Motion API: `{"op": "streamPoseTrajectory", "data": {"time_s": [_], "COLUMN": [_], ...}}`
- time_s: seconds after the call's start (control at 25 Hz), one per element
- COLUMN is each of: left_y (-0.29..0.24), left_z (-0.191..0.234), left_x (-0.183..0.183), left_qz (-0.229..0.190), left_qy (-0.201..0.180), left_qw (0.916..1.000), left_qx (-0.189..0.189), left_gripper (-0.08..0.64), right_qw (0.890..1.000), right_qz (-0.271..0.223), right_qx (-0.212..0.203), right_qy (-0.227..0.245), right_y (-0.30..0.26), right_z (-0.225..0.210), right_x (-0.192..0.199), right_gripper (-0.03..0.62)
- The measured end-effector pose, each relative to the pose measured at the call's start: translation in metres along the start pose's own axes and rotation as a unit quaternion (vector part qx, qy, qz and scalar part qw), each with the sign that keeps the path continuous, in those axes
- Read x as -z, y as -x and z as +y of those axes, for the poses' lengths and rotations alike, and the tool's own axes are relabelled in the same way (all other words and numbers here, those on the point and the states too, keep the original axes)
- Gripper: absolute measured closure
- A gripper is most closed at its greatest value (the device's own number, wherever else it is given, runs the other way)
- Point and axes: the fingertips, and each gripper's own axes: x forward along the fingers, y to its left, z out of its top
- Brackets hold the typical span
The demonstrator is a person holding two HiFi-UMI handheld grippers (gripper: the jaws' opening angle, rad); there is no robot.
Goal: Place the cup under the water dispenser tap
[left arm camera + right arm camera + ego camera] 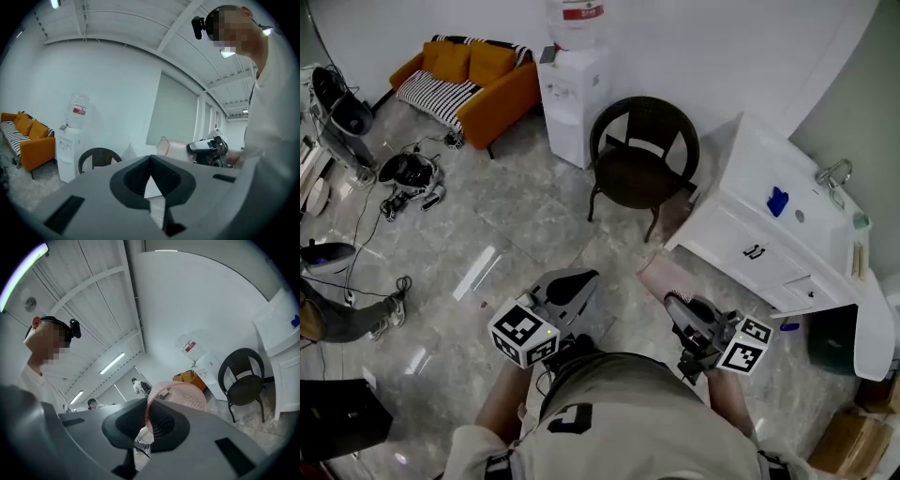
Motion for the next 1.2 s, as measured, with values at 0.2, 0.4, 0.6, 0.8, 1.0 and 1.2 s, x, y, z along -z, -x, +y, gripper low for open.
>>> {"op": "streamPoseTrajectory", "data": {"time_s": [0.2,0.4,0.6,0.8,1.0,1.2], "left_y": [0.04,0.083,0.104,0.09,0.06,0.002], "left_z": [0.04,0.076,0.102,0.118,0.148,0.183], "left_x": [0.0,-0.001,0.004,0.0,-0.012,-0.034], "left_qz": [-0.018,-0.034,-0.041,-0.02,-0.004,0.01], "left_qy": [0.016,0.033,0.056,0.052,0.053,0.047], "left_qw": [0.9995,0.9971,0.9927,0.992,0.99,0.991], "left_qx": [-0.019,-0.06,-0.099,-0.113,-0.131,-0.125], "left_gripper": [0.503,0.503,0.503,0.503,0.503,0.503], "right_qw": [0.999,0.994,0.984,0.98,0.977,0.97], "right_qz": [0.037,0.086,0.146,0.16,0.152,0.159], "right_qx": [-0.029,-0.065,-0.074,-0.061,-0.101,-0.132], "right_qy": [0.0,0.028,0.071,0.104,0.111,0.132], "right_y": [-0.066,-0.124,-0.159,-0.179,-0.207,-0.234], "right_z": [0.011,0.027,0.026,-0.014,-0.045,-0.077], "right_x": [0.009,0.019,0.032,0.018,-0.014,-0.051], "right_gripper": [0.557,0.557,0.557,0.557,0.557,0.557]}}
